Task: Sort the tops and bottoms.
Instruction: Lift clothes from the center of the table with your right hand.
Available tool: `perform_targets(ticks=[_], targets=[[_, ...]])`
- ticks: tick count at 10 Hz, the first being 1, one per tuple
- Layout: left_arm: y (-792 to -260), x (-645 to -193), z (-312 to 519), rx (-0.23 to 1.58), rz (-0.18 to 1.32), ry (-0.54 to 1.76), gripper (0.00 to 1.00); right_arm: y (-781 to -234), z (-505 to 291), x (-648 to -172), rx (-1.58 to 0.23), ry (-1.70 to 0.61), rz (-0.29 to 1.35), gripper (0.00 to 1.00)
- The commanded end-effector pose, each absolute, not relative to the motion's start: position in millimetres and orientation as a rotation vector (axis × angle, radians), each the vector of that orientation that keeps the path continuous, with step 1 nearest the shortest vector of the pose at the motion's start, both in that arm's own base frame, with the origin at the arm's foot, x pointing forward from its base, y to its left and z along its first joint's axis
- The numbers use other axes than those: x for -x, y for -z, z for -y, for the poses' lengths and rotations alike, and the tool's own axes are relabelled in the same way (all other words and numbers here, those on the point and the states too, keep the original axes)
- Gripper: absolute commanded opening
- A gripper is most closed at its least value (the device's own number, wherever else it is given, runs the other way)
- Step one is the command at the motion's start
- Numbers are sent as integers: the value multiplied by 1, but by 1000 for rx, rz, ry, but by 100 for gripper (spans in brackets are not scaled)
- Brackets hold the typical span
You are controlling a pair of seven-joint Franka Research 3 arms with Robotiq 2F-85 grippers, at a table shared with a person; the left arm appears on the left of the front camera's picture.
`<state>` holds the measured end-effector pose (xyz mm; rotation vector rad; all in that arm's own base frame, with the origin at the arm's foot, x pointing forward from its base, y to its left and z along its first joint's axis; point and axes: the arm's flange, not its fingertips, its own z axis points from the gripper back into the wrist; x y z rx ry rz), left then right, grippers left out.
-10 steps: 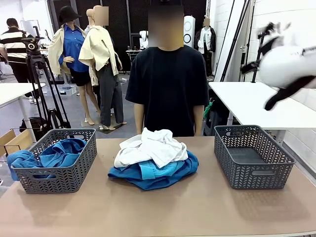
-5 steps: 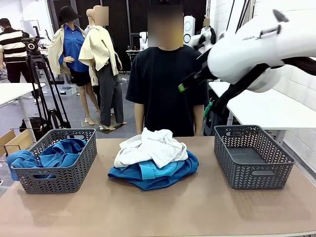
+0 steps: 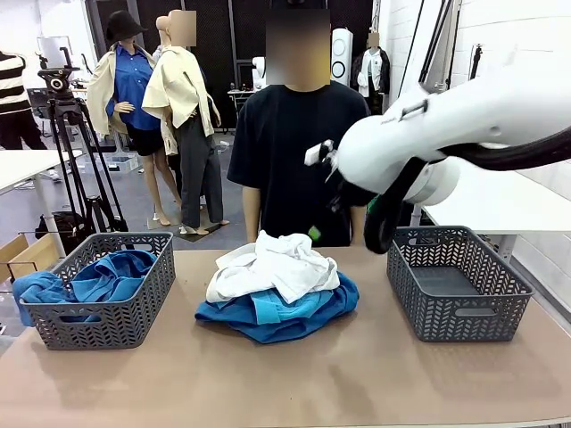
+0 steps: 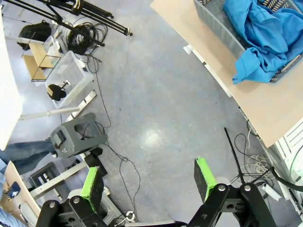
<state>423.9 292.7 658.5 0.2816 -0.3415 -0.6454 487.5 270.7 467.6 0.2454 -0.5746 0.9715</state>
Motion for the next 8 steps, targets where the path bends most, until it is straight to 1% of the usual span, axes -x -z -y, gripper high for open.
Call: perform_targets(ticks=[1, 4, 6, 8], targets=[[-660, -422, -294, -290, 335, 647, 100, -457, -287, -479, -281, -1055, 522, 100], [-660, -422, -294, -290, 335, 647, 100, -441, -307, -464, -248, -1128, 477, 100], [-660, -422, -294, -290, 335, 647, 100, -438, -310, -467, -240, -1130, 482, 100], [-660, -422, -294, -290, 335, 647, 100, -424, -316, -473, -202, -1125, 472, 100]])
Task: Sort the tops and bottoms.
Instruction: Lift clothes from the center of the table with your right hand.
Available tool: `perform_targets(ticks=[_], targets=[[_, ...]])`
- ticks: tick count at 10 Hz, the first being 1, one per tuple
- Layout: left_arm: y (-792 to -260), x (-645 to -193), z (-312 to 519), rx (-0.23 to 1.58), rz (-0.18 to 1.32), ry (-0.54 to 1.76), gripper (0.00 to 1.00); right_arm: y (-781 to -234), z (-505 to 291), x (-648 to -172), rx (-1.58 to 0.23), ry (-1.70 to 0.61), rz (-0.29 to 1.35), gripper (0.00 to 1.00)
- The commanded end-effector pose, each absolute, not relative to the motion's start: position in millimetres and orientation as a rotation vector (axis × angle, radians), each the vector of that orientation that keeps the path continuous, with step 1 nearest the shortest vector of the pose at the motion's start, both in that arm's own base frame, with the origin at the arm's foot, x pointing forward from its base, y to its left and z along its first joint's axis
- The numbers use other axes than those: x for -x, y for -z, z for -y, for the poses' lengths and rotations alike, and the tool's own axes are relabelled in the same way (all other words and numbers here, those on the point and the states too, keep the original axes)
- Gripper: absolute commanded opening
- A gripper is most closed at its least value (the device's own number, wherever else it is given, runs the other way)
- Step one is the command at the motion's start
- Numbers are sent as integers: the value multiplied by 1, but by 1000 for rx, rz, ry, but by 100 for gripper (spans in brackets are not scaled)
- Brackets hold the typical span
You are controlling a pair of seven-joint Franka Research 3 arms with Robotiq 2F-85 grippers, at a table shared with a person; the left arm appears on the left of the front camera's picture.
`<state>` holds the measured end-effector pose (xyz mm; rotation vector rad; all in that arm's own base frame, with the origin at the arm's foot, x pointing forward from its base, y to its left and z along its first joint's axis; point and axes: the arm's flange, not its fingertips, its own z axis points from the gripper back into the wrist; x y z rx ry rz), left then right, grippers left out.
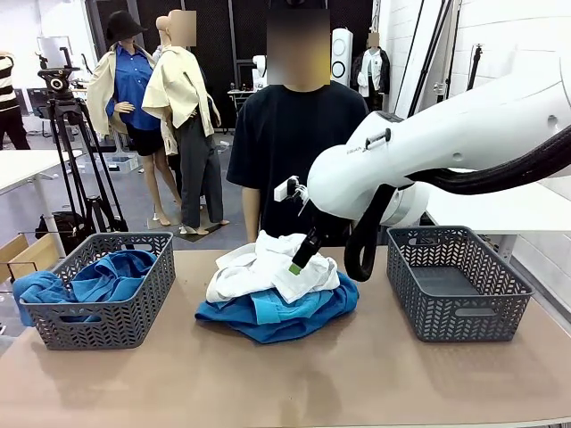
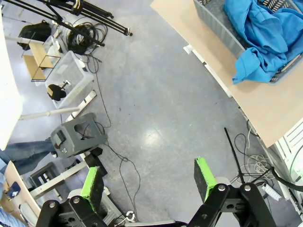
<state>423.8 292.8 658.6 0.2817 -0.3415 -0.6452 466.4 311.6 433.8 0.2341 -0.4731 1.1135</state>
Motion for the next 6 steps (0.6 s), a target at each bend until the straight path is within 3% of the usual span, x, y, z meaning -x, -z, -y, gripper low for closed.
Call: perform_targets(ticks=[1, 6], targets=[[-660, -422, -294, -290, 335, 647, 100, -415, -318, -477, -210, -1120, 448, 100], [-660, -422, -294, -290, 335, 647, 100, -393, -326, -490, -206, -1129, 442, 100]])
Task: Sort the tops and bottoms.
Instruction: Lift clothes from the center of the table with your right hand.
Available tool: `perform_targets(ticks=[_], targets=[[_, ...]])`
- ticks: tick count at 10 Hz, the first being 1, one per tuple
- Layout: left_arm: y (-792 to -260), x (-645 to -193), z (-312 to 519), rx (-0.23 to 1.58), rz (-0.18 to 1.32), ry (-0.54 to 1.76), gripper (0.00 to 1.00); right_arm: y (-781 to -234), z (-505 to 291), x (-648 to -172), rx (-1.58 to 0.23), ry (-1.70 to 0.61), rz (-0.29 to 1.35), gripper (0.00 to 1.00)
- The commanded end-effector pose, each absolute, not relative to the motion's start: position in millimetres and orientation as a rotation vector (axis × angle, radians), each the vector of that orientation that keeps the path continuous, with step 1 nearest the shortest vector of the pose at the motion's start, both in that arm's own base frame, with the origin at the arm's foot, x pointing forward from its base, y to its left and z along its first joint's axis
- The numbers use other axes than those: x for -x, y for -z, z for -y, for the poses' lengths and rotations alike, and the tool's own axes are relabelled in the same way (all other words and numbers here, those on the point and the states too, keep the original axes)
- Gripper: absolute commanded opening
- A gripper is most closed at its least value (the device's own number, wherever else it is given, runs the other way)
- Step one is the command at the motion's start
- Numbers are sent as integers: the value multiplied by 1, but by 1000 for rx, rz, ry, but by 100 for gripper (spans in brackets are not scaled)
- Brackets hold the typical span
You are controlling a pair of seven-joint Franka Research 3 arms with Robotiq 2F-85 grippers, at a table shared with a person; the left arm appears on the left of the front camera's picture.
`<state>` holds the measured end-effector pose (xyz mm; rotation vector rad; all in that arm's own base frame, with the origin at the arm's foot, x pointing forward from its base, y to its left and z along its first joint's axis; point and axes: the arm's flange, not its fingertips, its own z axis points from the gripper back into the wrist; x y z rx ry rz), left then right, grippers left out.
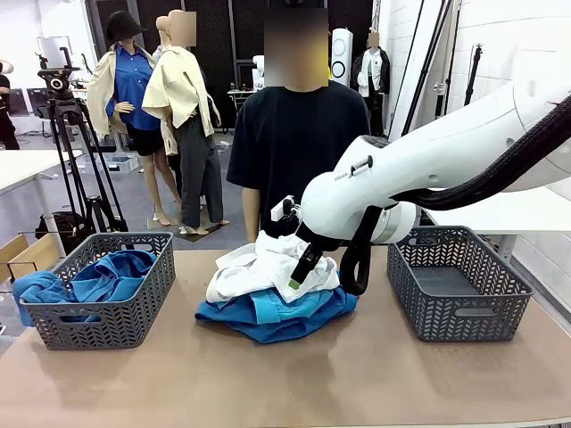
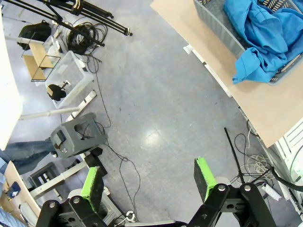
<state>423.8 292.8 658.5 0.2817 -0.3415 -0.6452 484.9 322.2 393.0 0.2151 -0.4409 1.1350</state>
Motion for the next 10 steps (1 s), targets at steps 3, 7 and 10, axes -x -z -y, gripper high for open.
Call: perform_targets(ticks=[3, 7, 10], targets=[[-660, -422, -294, -290, 335, 647, 100, -390, -324, -500, -186, -1102, 447, 100], [-660, -422, -294, -290, 335, 647, 100, -392, -323, -500, -191, -1105, 469, 32], [-660, -422, -294, -290, 335, 647, 100, -392, -323, -500, -179, -1112, 476, 0]])
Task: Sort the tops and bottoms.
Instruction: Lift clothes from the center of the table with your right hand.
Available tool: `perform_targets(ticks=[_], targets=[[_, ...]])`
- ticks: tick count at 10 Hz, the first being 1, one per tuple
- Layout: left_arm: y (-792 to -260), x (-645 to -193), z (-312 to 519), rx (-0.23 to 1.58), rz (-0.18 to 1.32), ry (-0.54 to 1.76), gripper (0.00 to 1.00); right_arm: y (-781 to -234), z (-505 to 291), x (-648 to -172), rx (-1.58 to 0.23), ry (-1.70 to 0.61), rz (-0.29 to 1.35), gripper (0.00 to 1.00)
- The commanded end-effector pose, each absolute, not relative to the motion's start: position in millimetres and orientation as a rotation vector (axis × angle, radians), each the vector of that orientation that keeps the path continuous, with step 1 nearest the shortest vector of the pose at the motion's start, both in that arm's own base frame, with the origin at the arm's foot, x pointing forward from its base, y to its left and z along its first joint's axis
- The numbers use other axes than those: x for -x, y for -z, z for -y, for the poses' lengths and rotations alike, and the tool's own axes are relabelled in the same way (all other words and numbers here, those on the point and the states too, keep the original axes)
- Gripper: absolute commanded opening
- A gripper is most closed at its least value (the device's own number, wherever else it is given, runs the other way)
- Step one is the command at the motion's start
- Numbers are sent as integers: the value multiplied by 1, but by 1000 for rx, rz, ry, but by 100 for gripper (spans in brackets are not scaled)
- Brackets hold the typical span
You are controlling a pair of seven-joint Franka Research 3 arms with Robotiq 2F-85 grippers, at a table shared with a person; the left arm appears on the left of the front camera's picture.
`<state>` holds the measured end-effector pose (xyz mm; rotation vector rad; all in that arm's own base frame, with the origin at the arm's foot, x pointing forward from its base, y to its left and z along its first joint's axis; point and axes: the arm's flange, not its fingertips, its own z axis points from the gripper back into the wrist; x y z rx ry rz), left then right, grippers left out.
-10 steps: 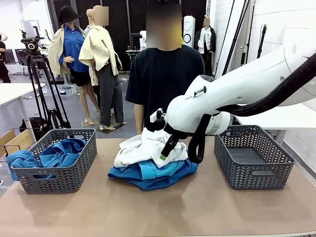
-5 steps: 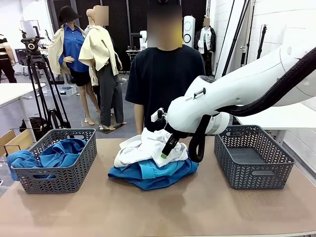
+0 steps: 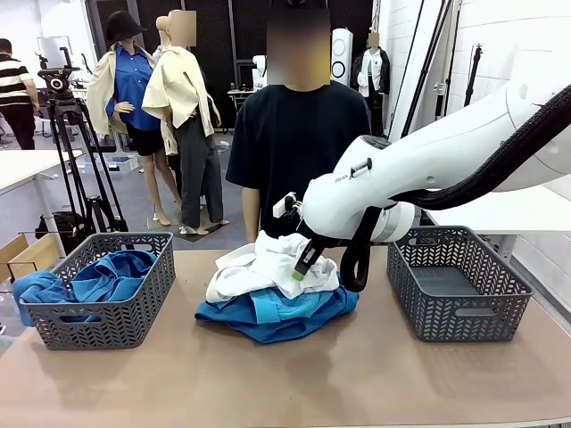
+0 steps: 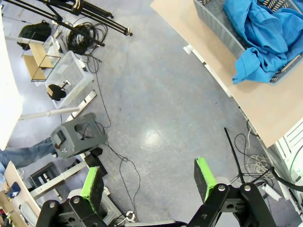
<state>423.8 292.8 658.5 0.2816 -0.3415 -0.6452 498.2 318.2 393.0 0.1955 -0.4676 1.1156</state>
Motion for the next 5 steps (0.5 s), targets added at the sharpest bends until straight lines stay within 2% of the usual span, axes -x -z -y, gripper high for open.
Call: perform_targets(ticks=[1, 5], targets=[[-660, -422, -294, -290, 335, 647, 100, -392, -323, -500, -185, -1113, 471, 0], [-660, -422, -294, -290, 335, 647, 100, -417, -312, -498, -213, -1111, 510, 0]])
